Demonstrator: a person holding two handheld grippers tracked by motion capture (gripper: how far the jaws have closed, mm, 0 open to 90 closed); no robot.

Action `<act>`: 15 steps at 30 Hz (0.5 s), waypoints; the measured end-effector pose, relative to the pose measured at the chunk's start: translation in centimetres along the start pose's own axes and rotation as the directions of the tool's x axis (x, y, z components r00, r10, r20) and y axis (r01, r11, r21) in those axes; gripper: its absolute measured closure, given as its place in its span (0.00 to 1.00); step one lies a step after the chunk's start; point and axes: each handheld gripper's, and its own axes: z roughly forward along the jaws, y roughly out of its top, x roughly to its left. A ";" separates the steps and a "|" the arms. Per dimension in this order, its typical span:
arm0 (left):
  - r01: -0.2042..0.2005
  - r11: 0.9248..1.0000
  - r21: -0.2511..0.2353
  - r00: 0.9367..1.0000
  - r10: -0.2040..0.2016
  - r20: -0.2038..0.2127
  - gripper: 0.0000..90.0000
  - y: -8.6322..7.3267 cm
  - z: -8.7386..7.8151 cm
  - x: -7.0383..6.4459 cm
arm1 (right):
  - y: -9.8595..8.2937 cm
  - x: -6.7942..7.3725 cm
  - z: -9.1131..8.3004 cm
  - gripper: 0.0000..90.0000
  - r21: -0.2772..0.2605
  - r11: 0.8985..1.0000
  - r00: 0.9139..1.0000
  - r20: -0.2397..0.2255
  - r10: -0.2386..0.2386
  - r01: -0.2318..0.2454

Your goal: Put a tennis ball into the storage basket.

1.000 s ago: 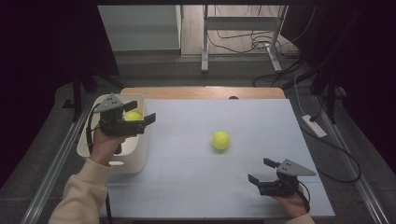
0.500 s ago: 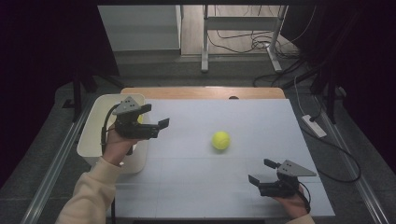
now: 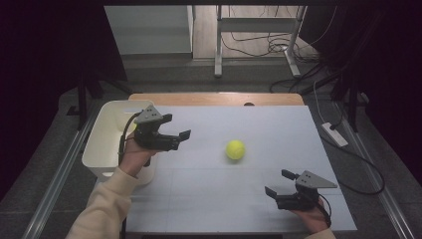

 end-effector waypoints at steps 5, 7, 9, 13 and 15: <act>-0.008 1.000 0.012 1.000 0.008 0.009 0.13 0.2 0.7 -0.3 | 0.0 0.0 0.0 0.10 0.000 1.000 1.000 -0.002 0.000 0.000; -0.009 1.000 0.013 1.000 0.009 0.015 0.13 0.2 1.1 -0.5 | 0.0 0.0 0.0 0.11 -0.002 1.000 1.000 -0.003 0.001 -0.001; -0.013 1.000 0.018 1.000 0.013 0.018 0.13 0.3 1.4 -0.7 | 0.0 -0.1 -0.1 0.11 -0.001 1.000 1.000 -0.001 0.000 0.000; -0.015 1.000 0.026 1.000 0.014 0.028 0.13 0.3 1.9 -0.9 | 0.0 -0.1 0.0 0.11 -0.002 1.000 1.000 -0.002 -0.002 0.002; -0.014 0.999 0.029 0.999 0.013 0.036 0.13 0.3 2.3 -1.1 | -0.1 -0.1 0.0 0.11 -0.002 1.000 1.000 -0.002 0.003 -0.003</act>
